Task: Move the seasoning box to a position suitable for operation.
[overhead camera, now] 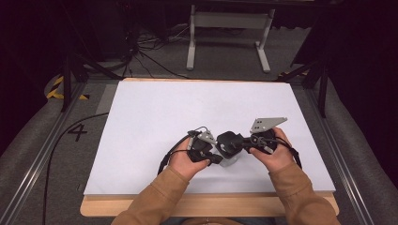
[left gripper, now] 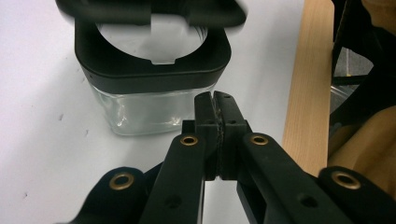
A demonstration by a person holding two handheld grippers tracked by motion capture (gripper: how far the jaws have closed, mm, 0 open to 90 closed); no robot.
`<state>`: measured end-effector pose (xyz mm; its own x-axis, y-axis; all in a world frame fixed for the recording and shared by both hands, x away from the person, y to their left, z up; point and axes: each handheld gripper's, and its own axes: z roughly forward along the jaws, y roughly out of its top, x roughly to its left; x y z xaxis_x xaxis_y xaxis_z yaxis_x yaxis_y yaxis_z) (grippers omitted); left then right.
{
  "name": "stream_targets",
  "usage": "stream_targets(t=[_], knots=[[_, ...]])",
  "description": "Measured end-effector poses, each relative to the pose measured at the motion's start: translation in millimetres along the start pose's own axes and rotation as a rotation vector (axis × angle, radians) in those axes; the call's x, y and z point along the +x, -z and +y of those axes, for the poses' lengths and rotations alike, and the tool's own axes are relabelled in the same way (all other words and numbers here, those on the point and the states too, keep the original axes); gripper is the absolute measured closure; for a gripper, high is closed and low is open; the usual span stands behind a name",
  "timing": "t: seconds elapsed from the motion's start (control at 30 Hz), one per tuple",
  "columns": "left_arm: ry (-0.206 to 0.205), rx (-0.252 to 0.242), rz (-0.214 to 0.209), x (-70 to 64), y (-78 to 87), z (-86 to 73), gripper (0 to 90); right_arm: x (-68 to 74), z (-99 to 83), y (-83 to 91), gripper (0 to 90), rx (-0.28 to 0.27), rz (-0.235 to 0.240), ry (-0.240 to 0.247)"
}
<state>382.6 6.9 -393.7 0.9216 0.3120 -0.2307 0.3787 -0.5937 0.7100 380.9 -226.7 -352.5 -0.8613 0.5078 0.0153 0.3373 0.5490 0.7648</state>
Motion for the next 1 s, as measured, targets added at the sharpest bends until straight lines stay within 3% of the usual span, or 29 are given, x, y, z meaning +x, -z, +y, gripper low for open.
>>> stream_targets(t=[0.1, 0.37, 0.47, 0.67, 0.77, 1.0], knots=[[0.002, -0.004, 0.004, 0.6, 1.1, -0.2, 89.8, 0.8, -1.9, -6.2, 90.0, 0.038, 0.003, 0.003], [0.012, -0.018, 0.013, 2.9, 9.4, -0.6, 89.1, -0.1, -1.0, -1.3, 90.0, 0.024, 0.000, -0.007], [0.013, -0.037, 0.085, 10.7, 32.3, -1.7, 88.6, -8.3, -2.0, 17.2, 90.0, -0.007, -0.031, -0.033], [0.052, -0.076, 0.133, 24.8, 54.7, -5.8, 88.5, -22.4, -10.8, 38.9, 90.0, 0.008, -0.070, -0.093], [0.057, -0.079, 0.162, 31.7, 57.6, -5.5, 88.3, -27.8, -17.2, 48.2, 90.0, 0.047, -0.074, -0.123], [0.068, -0.066, 0.160, 45.2, 54.7, -1.2, 87.4, -27.8, -29.3, 59.6, 90.0, 0.067, -0.095, -0.150]])
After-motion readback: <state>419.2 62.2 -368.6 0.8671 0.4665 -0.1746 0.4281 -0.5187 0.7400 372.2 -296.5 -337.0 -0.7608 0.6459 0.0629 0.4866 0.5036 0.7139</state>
